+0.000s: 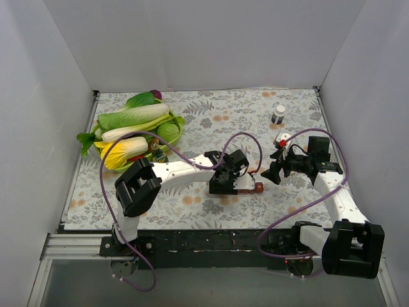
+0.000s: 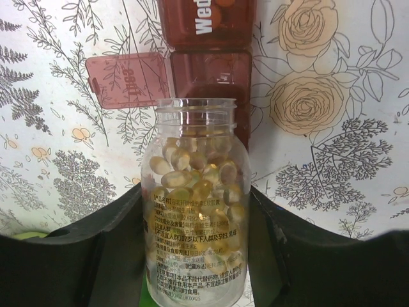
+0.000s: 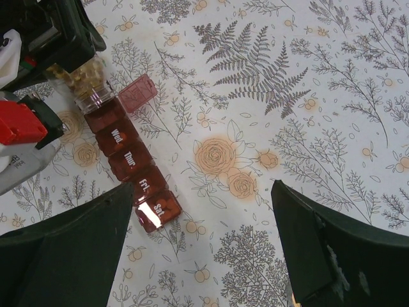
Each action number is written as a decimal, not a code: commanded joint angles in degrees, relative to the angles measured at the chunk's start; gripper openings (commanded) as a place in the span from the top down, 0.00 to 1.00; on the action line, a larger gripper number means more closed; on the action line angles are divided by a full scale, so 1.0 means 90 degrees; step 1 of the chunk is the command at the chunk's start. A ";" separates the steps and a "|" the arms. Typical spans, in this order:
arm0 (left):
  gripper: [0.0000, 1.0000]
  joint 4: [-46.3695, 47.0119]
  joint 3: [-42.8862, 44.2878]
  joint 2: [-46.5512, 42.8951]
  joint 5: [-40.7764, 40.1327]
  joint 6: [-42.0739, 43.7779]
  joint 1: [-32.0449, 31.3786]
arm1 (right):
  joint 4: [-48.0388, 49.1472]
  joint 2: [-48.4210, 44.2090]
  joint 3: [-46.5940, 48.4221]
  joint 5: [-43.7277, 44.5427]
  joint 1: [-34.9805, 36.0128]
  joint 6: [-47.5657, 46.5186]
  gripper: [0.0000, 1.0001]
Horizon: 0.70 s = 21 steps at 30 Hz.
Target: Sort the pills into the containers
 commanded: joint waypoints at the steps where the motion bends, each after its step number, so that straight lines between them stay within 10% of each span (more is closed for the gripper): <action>1: 1.00 0.0394 -0.0167 -0.0607 0.0236 -0.0095 0.0094 | -0.0072 -0.0004 0.0199 -0.0153 -0.0025 -0.0072 0.04; 14: 1.00 0.1810 -0.1494 -0.1836 0.0676 -0.0602 0.0377 | -0.0072 0.0055 0.0190 -0.0124 -0.0045 -0.0092 0.04; 21: 1.00 0.4570 -0.3377 -0.4039 0.2023 -0.1646 0.0962 | -0.0072 0.0074 0.0180 -0.0133 -0.0045 -0.0121 0.04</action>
